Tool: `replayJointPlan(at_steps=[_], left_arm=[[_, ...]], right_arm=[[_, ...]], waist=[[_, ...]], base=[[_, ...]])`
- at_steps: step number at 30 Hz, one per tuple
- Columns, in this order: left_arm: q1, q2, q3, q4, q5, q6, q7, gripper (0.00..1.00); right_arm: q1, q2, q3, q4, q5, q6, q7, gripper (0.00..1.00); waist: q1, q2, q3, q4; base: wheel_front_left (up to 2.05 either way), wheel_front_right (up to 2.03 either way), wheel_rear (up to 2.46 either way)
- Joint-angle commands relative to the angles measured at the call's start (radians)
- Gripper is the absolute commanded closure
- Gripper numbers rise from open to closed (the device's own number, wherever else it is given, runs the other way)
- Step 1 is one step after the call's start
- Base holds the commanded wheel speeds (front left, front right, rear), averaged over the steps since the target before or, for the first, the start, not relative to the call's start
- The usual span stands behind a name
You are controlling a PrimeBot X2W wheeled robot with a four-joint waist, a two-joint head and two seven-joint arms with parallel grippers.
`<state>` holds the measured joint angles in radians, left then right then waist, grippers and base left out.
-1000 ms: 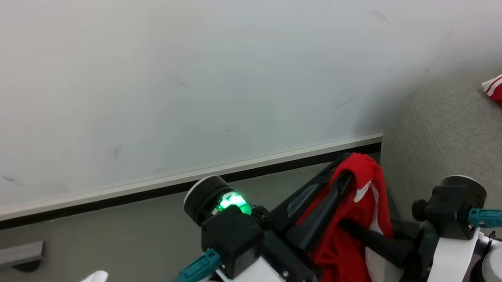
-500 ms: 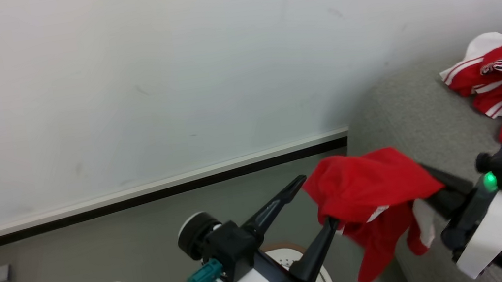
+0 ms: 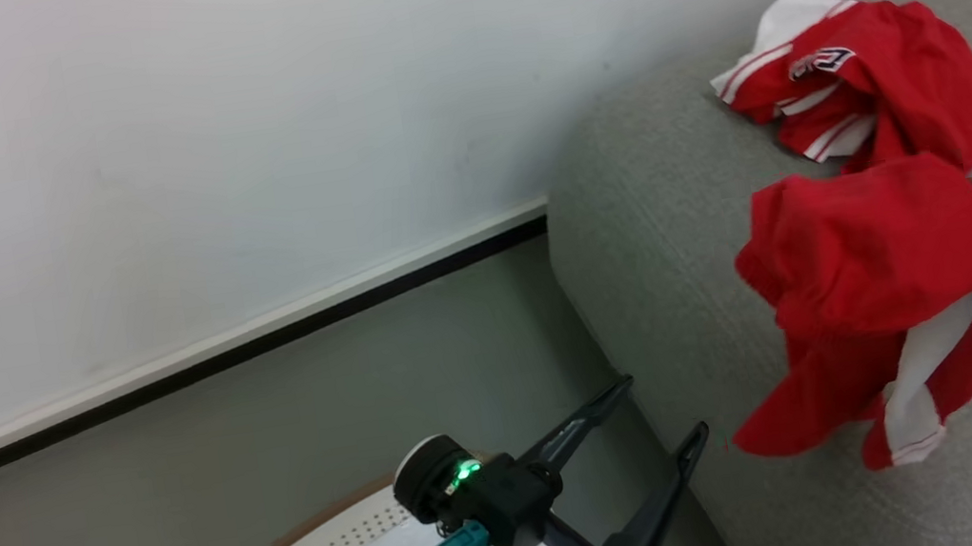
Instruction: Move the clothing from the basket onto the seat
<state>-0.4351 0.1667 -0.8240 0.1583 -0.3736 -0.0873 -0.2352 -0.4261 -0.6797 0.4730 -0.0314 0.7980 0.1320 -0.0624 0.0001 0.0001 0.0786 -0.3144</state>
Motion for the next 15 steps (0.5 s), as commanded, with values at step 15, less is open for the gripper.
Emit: replayJointPlan(at_steps=[15], left_arm=[[-0.086, -0.010, -0.012, 0.042, 0.044, -0.011, -0.023, 0.00]], right_arm=[[0.015, 0.098, -0.231, -0.020, -0.112, -0.002, 0.037, 1.00]], waist=[[-0.0001, -0.0001, 0.169, -0.029]], base=[[0.00, 0.00, 0.00]])
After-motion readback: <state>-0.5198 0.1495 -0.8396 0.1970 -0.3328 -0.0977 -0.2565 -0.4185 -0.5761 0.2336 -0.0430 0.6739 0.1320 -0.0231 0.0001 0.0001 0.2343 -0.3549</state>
